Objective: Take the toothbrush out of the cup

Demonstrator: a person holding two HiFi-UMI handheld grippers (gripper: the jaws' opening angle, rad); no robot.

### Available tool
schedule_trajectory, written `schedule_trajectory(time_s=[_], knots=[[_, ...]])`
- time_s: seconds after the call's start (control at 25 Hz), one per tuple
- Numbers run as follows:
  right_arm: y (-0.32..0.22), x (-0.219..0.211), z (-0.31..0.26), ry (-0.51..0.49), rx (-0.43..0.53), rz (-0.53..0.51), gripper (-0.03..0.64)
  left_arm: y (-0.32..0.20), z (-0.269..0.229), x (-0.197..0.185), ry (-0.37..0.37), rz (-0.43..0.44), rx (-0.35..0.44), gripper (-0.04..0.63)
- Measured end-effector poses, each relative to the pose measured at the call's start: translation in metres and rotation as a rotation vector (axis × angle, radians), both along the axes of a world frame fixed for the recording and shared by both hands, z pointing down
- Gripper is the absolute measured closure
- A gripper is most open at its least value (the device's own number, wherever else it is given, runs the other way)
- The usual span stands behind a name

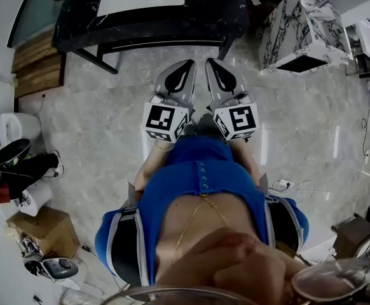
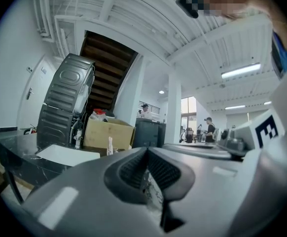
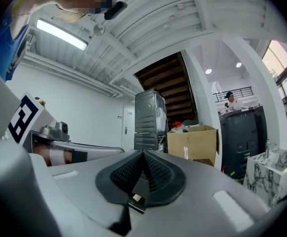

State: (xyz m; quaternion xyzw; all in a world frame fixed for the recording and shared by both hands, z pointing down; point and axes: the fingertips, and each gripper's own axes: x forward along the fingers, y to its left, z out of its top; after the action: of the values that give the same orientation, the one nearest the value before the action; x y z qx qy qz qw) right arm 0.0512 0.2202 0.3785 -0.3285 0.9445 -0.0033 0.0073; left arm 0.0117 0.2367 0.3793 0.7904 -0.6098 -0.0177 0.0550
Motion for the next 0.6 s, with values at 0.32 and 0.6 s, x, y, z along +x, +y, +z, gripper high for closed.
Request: schedule_trajectory(time_s=[0.32, 0.6], knots=[[-0.027, -0.012, 0.002, 0.031, 0.004, -0.008, 0.615, -0.03, 0.004, -0.009, 0.015, 0.005, -0.015, 0.591], [-0.089, -0.035, -0.004, 0.01, 0.023, -0.028, 0.615, -0.089, 0.002, -0.03, -0.001, -0.009, -0.008, 0.591]])
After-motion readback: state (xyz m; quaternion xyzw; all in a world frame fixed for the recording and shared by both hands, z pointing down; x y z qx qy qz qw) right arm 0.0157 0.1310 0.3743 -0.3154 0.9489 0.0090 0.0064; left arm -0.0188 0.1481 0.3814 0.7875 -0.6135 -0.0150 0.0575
